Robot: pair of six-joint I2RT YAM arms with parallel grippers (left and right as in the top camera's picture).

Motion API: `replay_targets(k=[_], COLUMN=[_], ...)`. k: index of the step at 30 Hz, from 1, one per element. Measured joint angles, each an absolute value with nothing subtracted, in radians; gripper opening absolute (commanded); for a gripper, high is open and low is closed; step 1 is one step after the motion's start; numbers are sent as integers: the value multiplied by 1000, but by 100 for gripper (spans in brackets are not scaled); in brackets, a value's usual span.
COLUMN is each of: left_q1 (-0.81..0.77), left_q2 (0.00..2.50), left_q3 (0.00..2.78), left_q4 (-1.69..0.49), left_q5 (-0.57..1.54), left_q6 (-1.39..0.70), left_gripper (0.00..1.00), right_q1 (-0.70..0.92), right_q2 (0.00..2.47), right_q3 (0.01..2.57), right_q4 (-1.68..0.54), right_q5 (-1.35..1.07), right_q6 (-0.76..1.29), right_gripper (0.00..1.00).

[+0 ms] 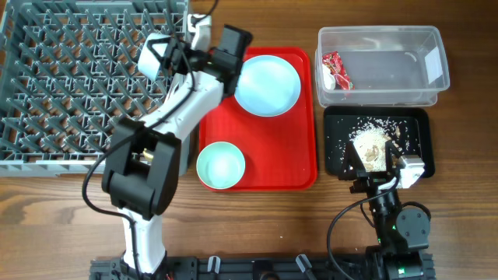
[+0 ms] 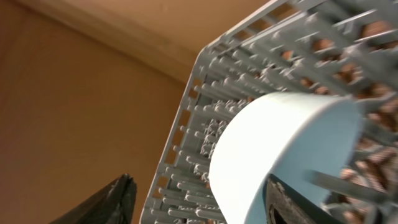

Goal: Sort waste into correct bins and load items into the dishwasher rack
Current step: 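Move the left gripper to the green bowl and grasp its rim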

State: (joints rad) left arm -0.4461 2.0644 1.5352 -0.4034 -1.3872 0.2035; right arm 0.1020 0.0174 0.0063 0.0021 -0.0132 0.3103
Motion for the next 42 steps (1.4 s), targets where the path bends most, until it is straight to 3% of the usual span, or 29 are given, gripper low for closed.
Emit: replay_targets(k=[4,10,13,19,24,28,33,42], left_q1=[-504,-590,-622,-560,-491,-490,-492,-493], left_q2=[2062,1974,1888,1807,1808,1806,1788,1770], left_q3=[1535,1535,1536,1537,1536,1536,1536,1426], left_q4=[-404,-532,-637,-753,-1000,-1150,-1299,-1312], left_q5=[-1379,-1217,-999,-445,-103,-12,4,-54], left_q6=[204,122,12,-243,-384,-415,-437,-494], left_gripper=[82,80,79,60,62,62,52,52], right_q1=[102,102,102,102,102,102,102,102], right_q2=[17,17,17,17,17,17,17,17], right_q3=[6,6,6,6,6,6,6,6], right_q4=[2,2,2,2,2,2,2,2], right_q5=[-13,-13,-13,-13,-13,-13,-13,-13], right_q6=[310,310,310,310,310,310,310,310], right_gripper=[100,100,100,100,100,100,100,100])
